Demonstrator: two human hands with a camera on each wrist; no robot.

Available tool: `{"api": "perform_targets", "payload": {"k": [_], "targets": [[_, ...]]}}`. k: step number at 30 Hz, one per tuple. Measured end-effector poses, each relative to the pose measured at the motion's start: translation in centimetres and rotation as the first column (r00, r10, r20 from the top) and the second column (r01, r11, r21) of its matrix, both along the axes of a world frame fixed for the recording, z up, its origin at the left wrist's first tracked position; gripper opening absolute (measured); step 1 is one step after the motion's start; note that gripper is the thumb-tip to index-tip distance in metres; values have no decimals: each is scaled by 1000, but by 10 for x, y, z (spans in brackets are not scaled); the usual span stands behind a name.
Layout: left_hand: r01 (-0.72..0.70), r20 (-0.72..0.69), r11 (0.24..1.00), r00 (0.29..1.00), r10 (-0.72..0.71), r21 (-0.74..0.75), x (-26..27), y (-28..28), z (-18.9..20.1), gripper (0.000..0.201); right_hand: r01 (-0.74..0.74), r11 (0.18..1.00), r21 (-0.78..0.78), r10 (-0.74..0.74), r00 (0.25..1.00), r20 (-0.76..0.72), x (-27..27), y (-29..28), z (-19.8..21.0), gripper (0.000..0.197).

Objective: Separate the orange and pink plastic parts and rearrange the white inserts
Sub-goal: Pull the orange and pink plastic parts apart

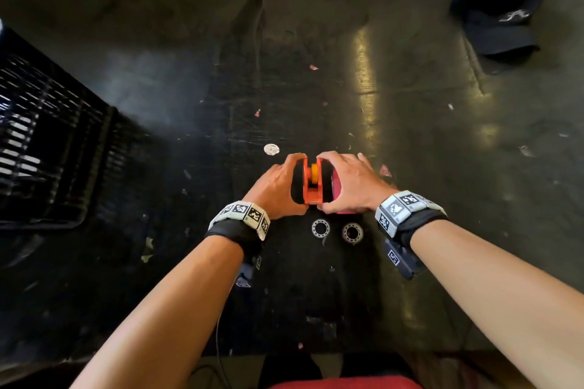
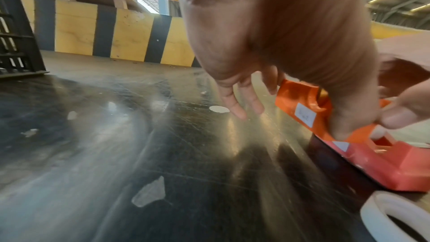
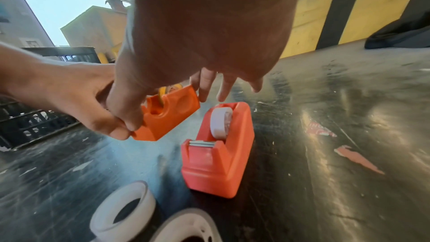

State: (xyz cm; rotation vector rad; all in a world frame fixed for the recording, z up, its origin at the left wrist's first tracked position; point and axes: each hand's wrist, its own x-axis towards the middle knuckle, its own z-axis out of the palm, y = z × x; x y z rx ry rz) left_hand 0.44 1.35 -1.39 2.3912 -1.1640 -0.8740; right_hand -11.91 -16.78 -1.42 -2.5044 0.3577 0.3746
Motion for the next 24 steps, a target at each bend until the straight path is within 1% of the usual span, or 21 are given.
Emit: {"api": "perform_targets", "payload": {"k": [3, 4, 6, 8, 11, 12, 13, 14, 16, 17, 18, 19, 20, 21, 24], "targets": [[-29, -2, 999, 1000, 29, 31, 9, 11, 4, 101, 11, 1000, 18, -11, 1000, -13, 0, 1, 4, 105], [-56, 26, 997, 998, 55, 51, 13, 15, 5, 101, 27, 999, 22, -26, 1000, -9, 0, 0, 6, 105], [-102, 124, 987, 989, 86, 128, 19, 25, 6, 98, 53, 998, 37, -53, 999, -5, -3, 0, 11, 105], [-114, 200, 968, 977, 68, 225, 20, 32, 7, 96, 56, 998, 42, -56, 998, 4, -5, 2, 13, 105], [-123, 220, 941, 974, 54, 315, 18, 33, 4, 105, 41, 998, 44, -43, 998, 50, -6, 9, 12, 106], [-136, 211, 940, 975, 70, 314, 17, 32, 3, 107, 44, 998, 53, -48, 996, 75, -6, 11, 11, 106], [-142, 205, 946, 975, 83, 290, 15, 31, 5, 105, 46, 997, 60, -51, 994, 95, -6, 12, 10, 106], [-142, 210, 961, 973, 93, 236, 13, 28, 5, 97, 45, 997, 63, -53, 992, 114, -7, 14, 10, 106], [-136, 217, 990, 968, 127, 30, 6, 20, 10, 71, 43, 997, 65, -52, 987, 152, -9, 16, 9, 107], [-154, 150, 985, 975, 165, -82, 2, 14, 16, 58, 39, 997, 64, -49, 985, 166, -10, 18, 9, 107], [-195, 27, 969, 979, 201, -152, -1, 8, 22, 48, 34, 998, 62, -44, 984, 174, -11, 19, 8, 108], [-231, -114, 959, 970, 214, -166, -4, 4, 29, 43, 30, 998, 59, -40, 983, 177, -11, 21, 7, 108], [-251, -220, 956, 952, 215, -154, -7, 0, 34, 42, 28, 998, 59, -38, 983, 180, -11, 23, 6, 108], [-263, -271, 954, 938, 218, -142, -9, -2, 37, 41, 27, 998, 61, -38, 983, 181, -11, 25, 6, 108], [-331, -326, 930, 907, 267, -158, -10, 0, 37, 36, 34, 998, 56, -43, 984, 170, -12, 27, 8, 107]]}}
